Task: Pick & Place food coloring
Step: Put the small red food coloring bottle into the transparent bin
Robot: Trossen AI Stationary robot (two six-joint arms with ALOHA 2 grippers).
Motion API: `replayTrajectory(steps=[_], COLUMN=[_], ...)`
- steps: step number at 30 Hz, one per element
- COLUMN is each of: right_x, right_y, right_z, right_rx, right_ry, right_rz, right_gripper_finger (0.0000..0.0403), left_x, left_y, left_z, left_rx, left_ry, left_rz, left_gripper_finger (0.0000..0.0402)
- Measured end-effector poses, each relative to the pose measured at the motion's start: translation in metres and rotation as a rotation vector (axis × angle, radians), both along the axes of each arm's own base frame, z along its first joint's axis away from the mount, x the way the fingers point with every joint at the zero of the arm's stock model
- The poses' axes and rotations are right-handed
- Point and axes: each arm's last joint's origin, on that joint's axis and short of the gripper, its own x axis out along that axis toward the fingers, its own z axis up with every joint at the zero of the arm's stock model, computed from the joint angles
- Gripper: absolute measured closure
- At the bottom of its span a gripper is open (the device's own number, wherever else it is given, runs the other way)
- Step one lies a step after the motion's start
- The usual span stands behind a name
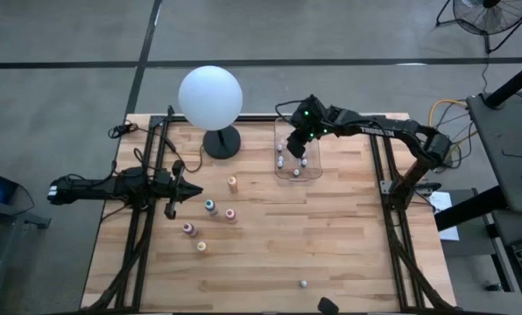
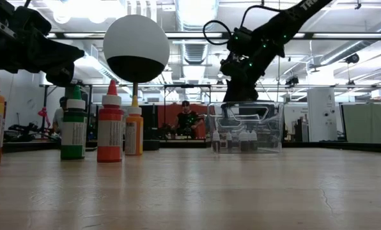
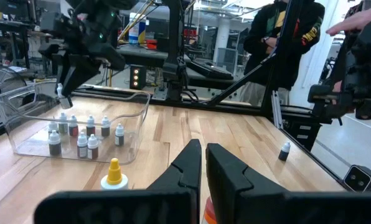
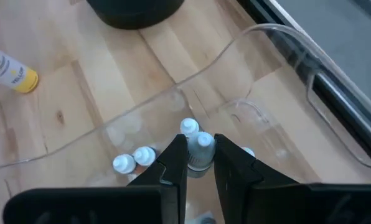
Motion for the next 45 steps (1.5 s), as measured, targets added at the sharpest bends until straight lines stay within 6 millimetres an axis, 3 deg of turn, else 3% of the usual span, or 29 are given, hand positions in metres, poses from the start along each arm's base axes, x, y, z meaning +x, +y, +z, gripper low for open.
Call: replayTrajectory(steps=[15, 31, 38, 45], right_x=[0.001, 0.007, 0.018, 0.016], right_y=[0.002, -0.018, -0.026, -0.032], right_z=[-0.035, -0.063, -0.067, -0.066], right_rx=[-0.057, -0.079, -0.079, -0.106], right_ry=[-0.060, -0.017, -0.023, -0.020], right_rz=[0.031, 0.062, 0.080, 0.103], right_gripper_finger=[0.0356, 0.0356, 0.0356, 0.0356], left_x=[0.000, 0.000, 0.000, 0.000], left_y=[0.000, 0.000, 0.000, 0.000], left_z=[0.000, 0.000, 0.000, 0.000], left_rx=[0.000, 0.000, 0.000, 0.000], left_ry=[0.000, 0.000, 0.000, 0.000], left_rz=[0.000, 0.000, 0.000, 0.000], left_gripper_finger=[0.0401, 0.0401, 0.0401, 0.0401])
